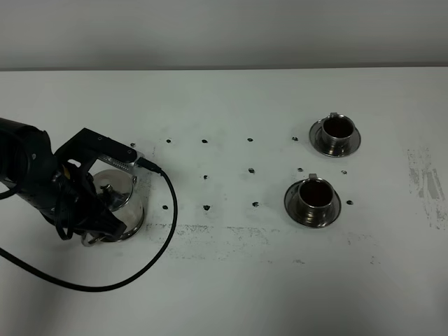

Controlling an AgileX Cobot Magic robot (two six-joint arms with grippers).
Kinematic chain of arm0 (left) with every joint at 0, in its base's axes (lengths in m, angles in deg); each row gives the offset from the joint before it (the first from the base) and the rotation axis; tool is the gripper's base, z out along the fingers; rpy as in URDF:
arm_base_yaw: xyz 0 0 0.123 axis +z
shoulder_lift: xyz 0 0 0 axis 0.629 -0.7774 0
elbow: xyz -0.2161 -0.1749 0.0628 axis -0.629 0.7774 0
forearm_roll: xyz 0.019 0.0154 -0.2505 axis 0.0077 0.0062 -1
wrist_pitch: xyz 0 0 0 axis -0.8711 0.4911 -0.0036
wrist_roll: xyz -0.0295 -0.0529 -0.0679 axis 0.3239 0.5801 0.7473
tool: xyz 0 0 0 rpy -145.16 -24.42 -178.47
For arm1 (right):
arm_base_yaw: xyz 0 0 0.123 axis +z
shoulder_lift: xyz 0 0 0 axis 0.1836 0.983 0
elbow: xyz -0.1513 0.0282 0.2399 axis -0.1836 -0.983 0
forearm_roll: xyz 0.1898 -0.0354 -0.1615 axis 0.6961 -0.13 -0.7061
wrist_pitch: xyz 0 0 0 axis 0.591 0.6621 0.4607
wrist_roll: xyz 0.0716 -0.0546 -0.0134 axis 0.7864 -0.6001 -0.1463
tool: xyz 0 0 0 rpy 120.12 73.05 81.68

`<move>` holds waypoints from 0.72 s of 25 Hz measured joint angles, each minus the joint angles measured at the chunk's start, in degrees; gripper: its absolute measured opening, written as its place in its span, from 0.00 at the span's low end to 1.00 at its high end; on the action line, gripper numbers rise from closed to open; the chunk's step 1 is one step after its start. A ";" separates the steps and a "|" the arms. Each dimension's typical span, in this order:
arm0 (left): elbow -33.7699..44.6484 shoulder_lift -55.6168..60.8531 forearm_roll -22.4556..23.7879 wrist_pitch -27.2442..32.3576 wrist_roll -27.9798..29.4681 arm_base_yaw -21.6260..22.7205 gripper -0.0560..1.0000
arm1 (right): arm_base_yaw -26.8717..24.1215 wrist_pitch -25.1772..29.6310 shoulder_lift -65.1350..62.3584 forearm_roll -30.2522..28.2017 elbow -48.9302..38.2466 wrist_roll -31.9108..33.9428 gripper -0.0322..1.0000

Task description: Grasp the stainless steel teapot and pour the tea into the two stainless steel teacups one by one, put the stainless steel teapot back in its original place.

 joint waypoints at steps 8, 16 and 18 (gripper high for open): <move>0.00 0.00 0.23 0.01 -0.06 0.00 0.24 | 0.00 0.00 0.00 0.00 0.00 0.00 0.41; 0.00 0.00 0.23 0.01 -0.06 0.00 0.24 | 0.00 0.00 0.00 0.00 0.00 0.00 0.41; 0.00 0.00 0.23 0.01 -0.06 0.00 0.24 | 0.00 0.00 0.00 0.00 0.00 0.00 0.41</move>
